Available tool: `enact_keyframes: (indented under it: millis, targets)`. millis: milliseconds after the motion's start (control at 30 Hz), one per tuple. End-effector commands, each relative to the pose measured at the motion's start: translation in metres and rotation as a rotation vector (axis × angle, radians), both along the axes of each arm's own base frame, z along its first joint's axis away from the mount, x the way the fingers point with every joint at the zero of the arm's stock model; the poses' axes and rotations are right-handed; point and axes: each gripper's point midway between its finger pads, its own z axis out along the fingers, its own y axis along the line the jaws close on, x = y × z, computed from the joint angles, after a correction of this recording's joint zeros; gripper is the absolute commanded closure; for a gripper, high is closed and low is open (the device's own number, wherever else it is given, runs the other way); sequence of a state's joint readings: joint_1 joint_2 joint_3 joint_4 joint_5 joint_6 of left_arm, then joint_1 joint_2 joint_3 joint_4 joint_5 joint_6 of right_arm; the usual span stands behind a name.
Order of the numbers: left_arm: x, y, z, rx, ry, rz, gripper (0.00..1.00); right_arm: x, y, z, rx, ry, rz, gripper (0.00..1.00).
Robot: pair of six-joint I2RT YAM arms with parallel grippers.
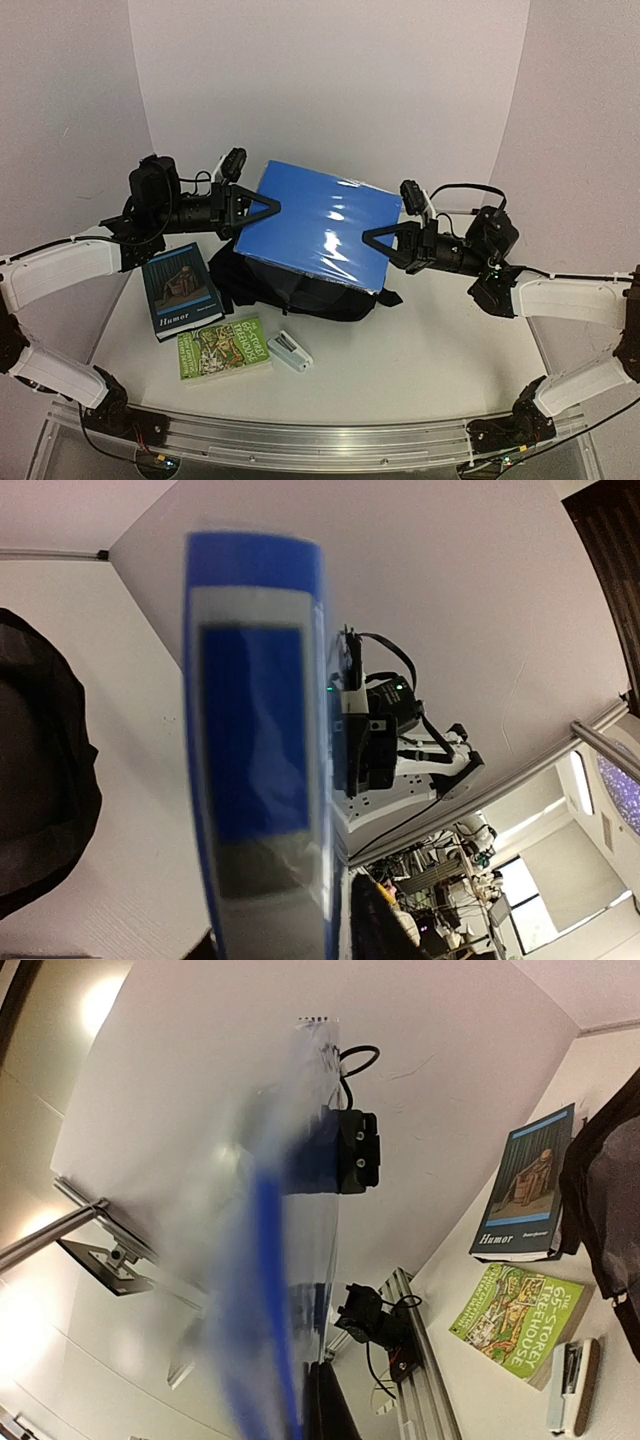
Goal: Pack the student bag
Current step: Pick up the files from the center of the board, then place the files in the student bag.
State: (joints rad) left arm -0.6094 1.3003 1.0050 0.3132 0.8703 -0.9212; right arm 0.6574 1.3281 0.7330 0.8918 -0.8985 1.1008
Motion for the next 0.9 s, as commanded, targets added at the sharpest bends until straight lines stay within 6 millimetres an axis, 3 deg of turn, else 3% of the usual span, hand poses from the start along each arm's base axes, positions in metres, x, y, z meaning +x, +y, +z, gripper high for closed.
enact_keyframes:
  millis: [0, 200, 300, 433, 533, 700, 867]
  targets:
    - [0.007, 0.007, 0.0, 0.068, -0.028, 0.079, 0.57, 0.008, -0.003, 0.027, 0.081, -0.058, -0.065, 1.0]
    - [0.024, 0.022, -0.025, 0.255, 0.021, 0.186, 0.16, 0.031, -0.007, 0.018, 0.041, -0.029, -0.182, 1.0]
    - [0.039, 0.04, -0.037, 0.327, 0.04, 0.257, 0.03, 0.055, -0.016, 0.004, -0.058, 0.017, -0.308, 1.0]
    - [0.062, 0.062, -0.062, 0.381, 0.093, 0.335, 0.0, 0.084, -0.037, -0.027, -0.235, 0.101, -0.474, 1.0]
    - [0.078, 0.07, -0.086, 0.356, 0.179, 0.357, 0.0, 0.097, -0.058, -0.048, -0.255, 0.198, -0.509, 1.0]
    - [0.107, 0.083, -0.124, 0.328, 0.279, 0.43, 0.0, 0.103, -0.079, -0.075, -0.274, 0.281, -0.53, 1.0]
    - [0.131, 0.095, -0.164, 0.364, 0.376, 0.512, 0.0, 0.104, -0.088, -0.088, -0.285, 0.323, -0.541, 1.0]
